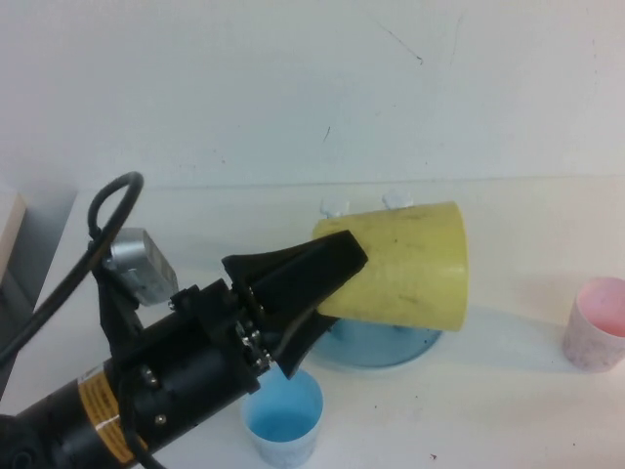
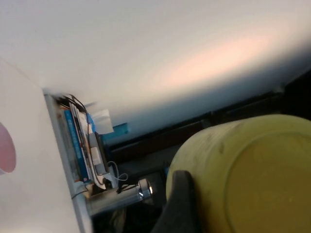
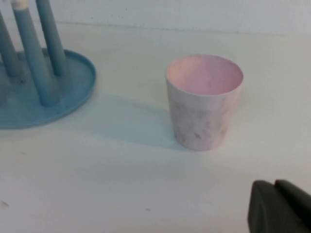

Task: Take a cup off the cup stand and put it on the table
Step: Hand over the cup

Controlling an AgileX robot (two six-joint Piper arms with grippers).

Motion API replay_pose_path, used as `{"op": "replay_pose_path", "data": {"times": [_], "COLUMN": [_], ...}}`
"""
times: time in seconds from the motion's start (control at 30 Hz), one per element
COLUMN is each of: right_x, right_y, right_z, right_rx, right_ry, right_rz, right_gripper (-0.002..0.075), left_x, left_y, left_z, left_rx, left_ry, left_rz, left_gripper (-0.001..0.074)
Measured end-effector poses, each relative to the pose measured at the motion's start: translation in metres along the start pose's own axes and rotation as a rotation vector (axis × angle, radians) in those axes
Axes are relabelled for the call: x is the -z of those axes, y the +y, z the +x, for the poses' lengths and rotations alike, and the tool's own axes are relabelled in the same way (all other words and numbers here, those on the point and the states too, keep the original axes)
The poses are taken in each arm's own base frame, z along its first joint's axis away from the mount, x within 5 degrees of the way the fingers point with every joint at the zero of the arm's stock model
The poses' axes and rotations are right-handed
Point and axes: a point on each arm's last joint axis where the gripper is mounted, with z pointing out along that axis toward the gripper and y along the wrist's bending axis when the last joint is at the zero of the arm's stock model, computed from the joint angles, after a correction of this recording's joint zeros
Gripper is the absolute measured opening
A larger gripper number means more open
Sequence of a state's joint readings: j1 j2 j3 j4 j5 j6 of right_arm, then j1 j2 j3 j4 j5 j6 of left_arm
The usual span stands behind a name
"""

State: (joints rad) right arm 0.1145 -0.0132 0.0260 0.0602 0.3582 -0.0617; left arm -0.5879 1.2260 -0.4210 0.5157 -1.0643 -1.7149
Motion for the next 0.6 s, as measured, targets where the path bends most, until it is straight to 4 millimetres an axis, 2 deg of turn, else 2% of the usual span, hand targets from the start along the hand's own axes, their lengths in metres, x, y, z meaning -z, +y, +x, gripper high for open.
{"op": "replay_pose_path", "data": {"times": [0.03, 0.2, 0.27, 0.43, 0.6], "right_x": [0.000, 0.002, 0.003, 0.003, 0.004], "right_y": [0.002, 0.017, 0.020, 0.015, 0.015], "right_z": [-0.001, -0.007, -0.010, -0.019, -0.021], "right_rx": [-0.062, -0.631, -0.759, -0.728, -0.672], "right_ry": [-0.005, -0.012, -0.023, -0.135, -0.164], "right_rz": [-0.017, -0.202, -0.251, -0.235, -0.234], "right_gripper": [-0.0003, -0.0003, -0.0003, -0.0003, -0.0003], "left_x": [-0.001, -0.009, -0.011, -0.015, -0.015], "left_y": [0.002, 0.025, 0.037, 0.063, 0.068], "left_z": [0.000, -0.001, -0.001, 0.002, 0.003], "left_rx": [0.032, 0.225, 0.306, 0.462, 0.487], "left_ry": [-0.001, -0.009, -0.007, -0.005, -0.007], "left_rz": [0.017, -0.037, -0.077, -0.167, -0.186], "left_gripper": [0.0547, 0.0547, 0.0547, 0.0547, 0.0547]}}
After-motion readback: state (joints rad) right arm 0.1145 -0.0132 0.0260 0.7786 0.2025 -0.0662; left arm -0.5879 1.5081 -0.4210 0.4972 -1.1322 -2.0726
